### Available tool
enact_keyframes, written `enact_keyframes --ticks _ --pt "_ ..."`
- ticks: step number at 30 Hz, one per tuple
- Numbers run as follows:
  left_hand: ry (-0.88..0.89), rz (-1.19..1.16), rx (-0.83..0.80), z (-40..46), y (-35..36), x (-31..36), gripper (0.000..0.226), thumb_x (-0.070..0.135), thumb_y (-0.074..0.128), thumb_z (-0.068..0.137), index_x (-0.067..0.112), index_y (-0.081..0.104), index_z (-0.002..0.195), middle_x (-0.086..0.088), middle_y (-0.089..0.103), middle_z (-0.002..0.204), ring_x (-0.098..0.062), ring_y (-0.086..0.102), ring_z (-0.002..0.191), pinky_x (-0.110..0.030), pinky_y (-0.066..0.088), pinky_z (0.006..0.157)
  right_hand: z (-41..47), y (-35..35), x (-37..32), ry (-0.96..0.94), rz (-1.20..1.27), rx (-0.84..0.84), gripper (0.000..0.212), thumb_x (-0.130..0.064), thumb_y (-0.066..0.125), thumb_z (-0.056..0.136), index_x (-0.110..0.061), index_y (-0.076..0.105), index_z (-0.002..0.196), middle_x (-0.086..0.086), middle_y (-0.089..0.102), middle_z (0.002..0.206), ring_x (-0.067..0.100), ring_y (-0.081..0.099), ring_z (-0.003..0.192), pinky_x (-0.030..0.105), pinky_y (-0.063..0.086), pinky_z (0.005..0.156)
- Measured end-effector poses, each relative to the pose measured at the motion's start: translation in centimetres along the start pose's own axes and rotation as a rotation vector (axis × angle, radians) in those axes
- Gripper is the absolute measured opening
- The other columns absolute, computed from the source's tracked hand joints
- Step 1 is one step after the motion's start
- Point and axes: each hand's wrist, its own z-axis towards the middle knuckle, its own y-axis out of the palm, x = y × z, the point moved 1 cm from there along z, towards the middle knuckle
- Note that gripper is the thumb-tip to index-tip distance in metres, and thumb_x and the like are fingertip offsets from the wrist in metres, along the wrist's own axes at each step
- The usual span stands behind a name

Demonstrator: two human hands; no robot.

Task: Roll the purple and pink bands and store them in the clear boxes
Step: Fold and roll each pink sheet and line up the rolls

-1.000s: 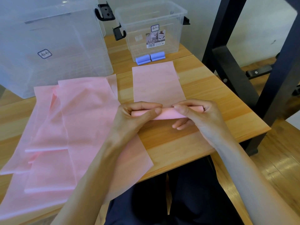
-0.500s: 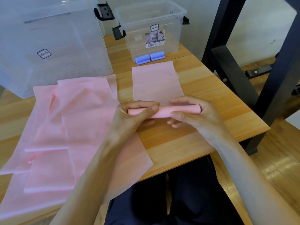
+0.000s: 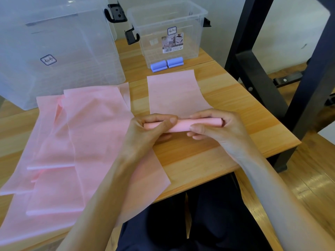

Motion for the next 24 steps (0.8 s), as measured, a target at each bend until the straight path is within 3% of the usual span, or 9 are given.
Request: enact_keyframes --ticks 5,10,15,20,24 --pt "0.084 0.068 0.000 -0.21 0.16 0.31 0.020 0.029 0.076 0.071 0.021 0.078 0.089 0.006 0.077 0.089 -0.002 0.069 0.082 -0.013 0.051 0.072 0.03 0.01 -0.11 0.018 0.076 0.074 0.026 -0.021 0.075 0.074 -0.007 0.074 0.096 0.013 0.075 0.091 0.033 0.074 0.073 0.027 0.061 0.061" --pt "0.039 -0.009 0.006 -0.03 0.05 0.06 0.022 0.026 0.074 0.075 0.013 0.078 0.092 -0.003 0.077 0.092 -0.012 0.072 0.086 -0.019 0.056 0.072 -0.06 0.02 -0.18 0.014 0.030 -0.029 0.030 -0.015 0.076 0.073 -0.008 0.074 0.102 0.014 0.076 0.095 0.033 0.075 0.082 0.029 0.062 0.070" --pt "0.098 0.054 -0.018 -0.14 0.05 0.12 0.020 0.028 0.077 0.070 0.021 0.079 0.088 0.006 0.077 0.089 -0.004 0.069 0.085 -0.016 0.052 0.076 -0.06 0.00 -0.11 0.015 0.039 0.036 0.023 -0.021 0.074 0.077 -0.008 0.075 0.096 0.012 0.076 0.093 0.032 0.074 0.071 0.028 0.061 0.061" --pt "0.040 -0.016 0.023 0.08 -0.06 0.03 0.021 0.029 0.074 0.074 0.015 0.078 0.090 -0.001 0.077 0.092 -0.009 0.071 0.086 -0.016 0.054 0.070 0.00 0.09 -0.11 0.018 -0.005 -0.035 0.031 -0.013 0.077 0.074 -0.008 0.073 0.104 0.013 0.076 0.095 0.030 0.075 0.078 0.027 0.061 0.068" --pt "0.078 0.044 -0.010 -0.09 -0.02 0.05 0.023 0.029 0.076 0.071 0.019 0.078 0.092 0.004 0.077 0.091 -0.006 0.069 0.086 -0.015 0.052 0.075 -0.04 -0.01 -0.06 0.016 0.009 0.031 0.027 -0.018 0.075 0.076 -0.006 0.074 0.100 0.012 0.076 0.092 0.031 0.075 0.073 0.027 0.061 0.063"
